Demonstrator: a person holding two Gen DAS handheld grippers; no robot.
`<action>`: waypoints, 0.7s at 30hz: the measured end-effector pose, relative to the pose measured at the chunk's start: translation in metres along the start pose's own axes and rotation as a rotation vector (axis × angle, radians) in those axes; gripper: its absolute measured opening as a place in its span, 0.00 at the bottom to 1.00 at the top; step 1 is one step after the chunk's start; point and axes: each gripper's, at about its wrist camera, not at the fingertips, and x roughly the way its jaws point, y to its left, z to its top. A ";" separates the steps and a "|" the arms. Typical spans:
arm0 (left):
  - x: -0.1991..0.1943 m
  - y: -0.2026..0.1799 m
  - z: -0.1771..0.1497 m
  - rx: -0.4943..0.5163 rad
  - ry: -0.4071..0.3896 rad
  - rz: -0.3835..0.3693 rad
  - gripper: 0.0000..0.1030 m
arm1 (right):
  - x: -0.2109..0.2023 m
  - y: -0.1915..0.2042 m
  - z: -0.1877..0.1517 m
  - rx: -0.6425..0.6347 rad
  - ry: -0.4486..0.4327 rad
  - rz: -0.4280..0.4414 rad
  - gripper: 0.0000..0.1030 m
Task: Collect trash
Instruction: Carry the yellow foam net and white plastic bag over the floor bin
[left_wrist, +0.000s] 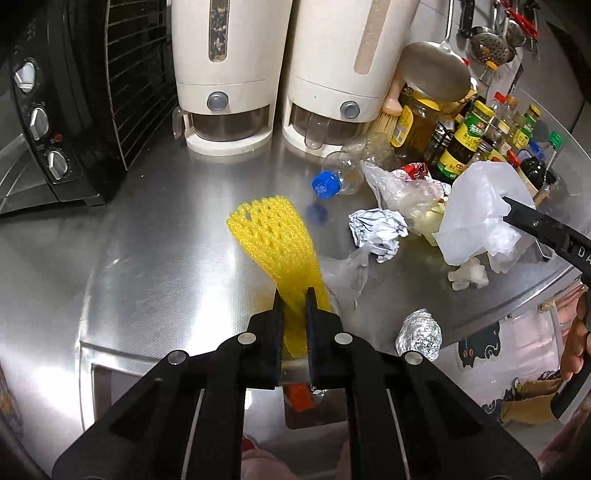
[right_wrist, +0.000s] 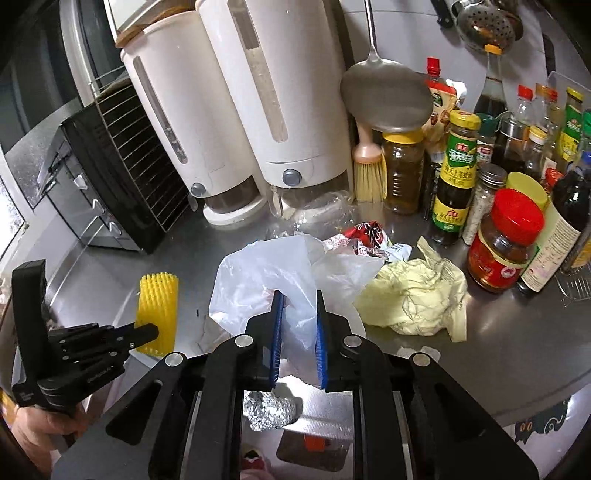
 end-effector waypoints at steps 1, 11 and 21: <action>-0.001 0.000 -0.002 0.001 0.001 0.001 0.09 | -0.002 0.000 -0.002 0.003 0.000 -0.001 0.16; -0.027 -0.006 -0.022 0.018 -0.030 0.005 0.09 | -0.039 -0.001 -0.017 0.019 -0.054 -0.008 0.16; -0.055 -0.025 -0.053 0.048 -0.031 -0.016 0.09 | -0.065 -0.002 -0.055 0.042 -0.030 -0.007 0.16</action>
